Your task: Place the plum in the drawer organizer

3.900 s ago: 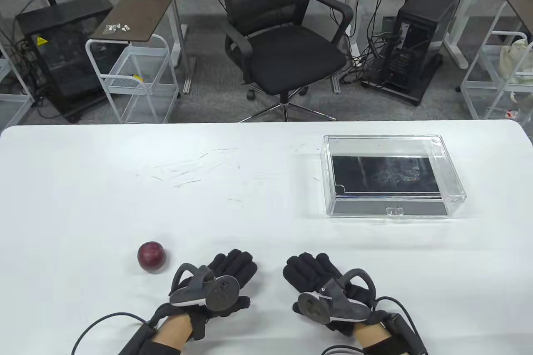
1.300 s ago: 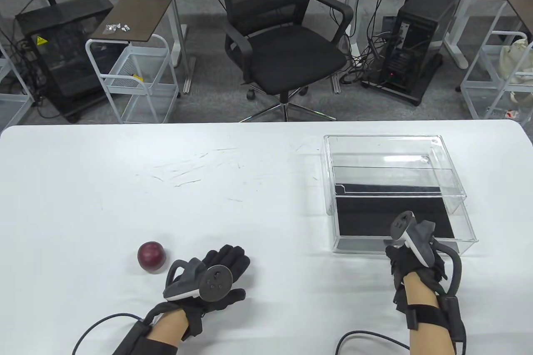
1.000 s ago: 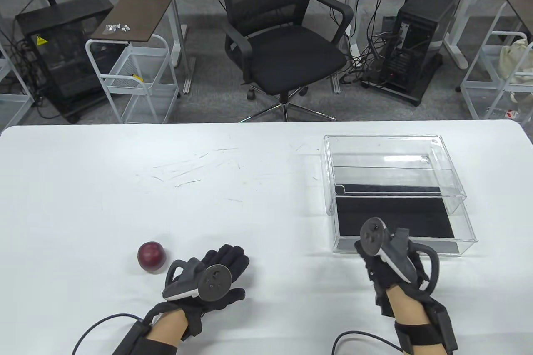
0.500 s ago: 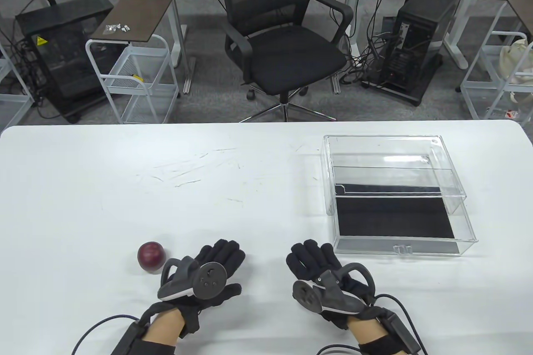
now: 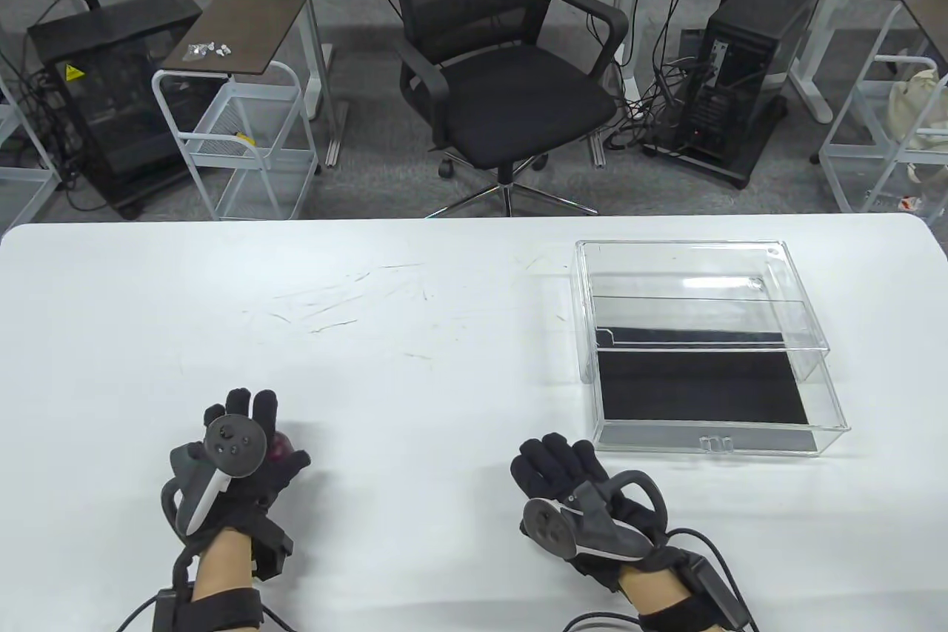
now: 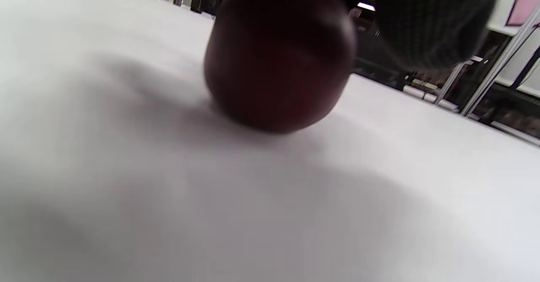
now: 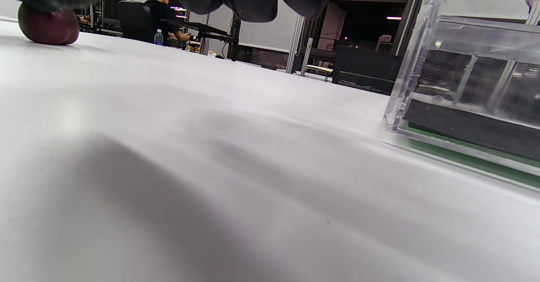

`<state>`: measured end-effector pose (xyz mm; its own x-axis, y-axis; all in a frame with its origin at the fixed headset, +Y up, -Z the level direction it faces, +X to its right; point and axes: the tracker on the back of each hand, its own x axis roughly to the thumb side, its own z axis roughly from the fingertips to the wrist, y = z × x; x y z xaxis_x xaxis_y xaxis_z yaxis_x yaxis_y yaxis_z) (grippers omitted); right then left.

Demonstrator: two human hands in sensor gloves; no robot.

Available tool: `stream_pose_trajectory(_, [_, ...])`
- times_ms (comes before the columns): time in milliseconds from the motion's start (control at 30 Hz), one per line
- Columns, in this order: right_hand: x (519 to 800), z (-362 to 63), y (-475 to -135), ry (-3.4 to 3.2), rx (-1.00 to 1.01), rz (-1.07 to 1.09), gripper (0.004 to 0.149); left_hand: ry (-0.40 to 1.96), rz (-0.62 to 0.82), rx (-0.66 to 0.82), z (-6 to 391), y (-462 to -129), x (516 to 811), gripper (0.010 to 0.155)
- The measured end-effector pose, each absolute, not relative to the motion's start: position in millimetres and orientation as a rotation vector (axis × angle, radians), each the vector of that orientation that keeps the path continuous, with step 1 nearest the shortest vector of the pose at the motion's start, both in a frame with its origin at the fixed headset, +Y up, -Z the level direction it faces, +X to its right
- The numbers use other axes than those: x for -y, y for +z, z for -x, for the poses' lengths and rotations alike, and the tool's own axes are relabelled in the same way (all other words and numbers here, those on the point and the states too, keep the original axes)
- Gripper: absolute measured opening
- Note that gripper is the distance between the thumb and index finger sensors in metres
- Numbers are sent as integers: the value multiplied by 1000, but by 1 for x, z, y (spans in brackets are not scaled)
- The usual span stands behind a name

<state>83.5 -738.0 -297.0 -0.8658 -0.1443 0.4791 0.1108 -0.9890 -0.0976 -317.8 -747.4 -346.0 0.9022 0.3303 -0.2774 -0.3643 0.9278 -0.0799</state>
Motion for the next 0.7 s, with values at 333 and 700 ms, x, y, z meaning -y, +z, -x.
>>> stream_pose_trajectory(333, [734, -89, -304, -2971, -86, 716, 74, 398, 39, 27, 266, -354, 734, 84])
stream_pose_trajectory(700, [729, -103, -306, -3006, -94, 642, 74, 151, 187, 556, 78, -358, 733, 87])
